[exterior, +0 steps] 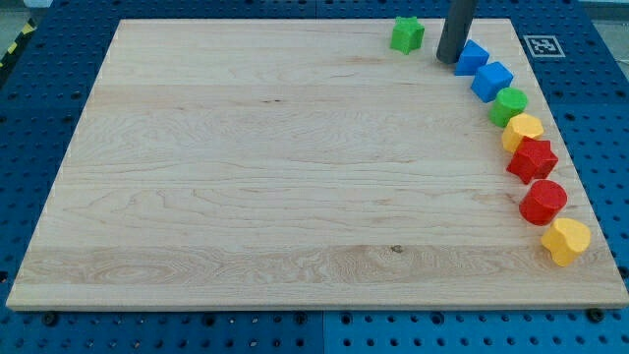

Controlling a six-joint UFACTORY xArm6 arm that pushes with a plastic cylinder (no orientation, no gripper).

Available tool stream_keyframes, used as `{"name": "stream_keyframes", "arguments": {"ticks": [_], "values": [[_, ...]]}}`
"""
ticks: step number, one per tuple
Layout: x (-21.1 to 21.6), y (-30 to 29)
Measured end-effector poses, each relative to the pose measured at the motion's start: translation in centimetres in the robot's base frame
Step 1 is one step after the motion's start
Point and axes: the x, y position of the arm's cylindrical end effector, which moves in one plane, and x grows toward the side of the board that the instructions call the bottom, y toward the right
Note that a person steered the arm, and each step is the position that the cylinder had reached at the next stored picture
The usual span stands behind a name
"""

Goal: Move the green star to the top of the blue triangle

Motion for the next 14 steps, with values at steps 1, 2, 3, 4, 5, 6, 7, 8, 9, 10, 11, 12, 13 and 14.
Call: {"name": "stream_keyframes", "arguments": {"ticks": [1, 2, 3, 4, 5, 6, 7, 8, 9, 10, 11, 12, 13, 14], "values": [[0.0, 1.0], [0.0, 1.0], [0.0, -1.8], [0.0, -6.4], [-0.6, -11.6], [-3.3, -13.7], [-5.2, -13.5], [-5.2, -13.0], [-5.2, -10.6], [-5.2, -8.9], [-5.1, -8.2], [-4.4, -8.1], [-3.0, -8.2], [-2.9, -7.0]]}}
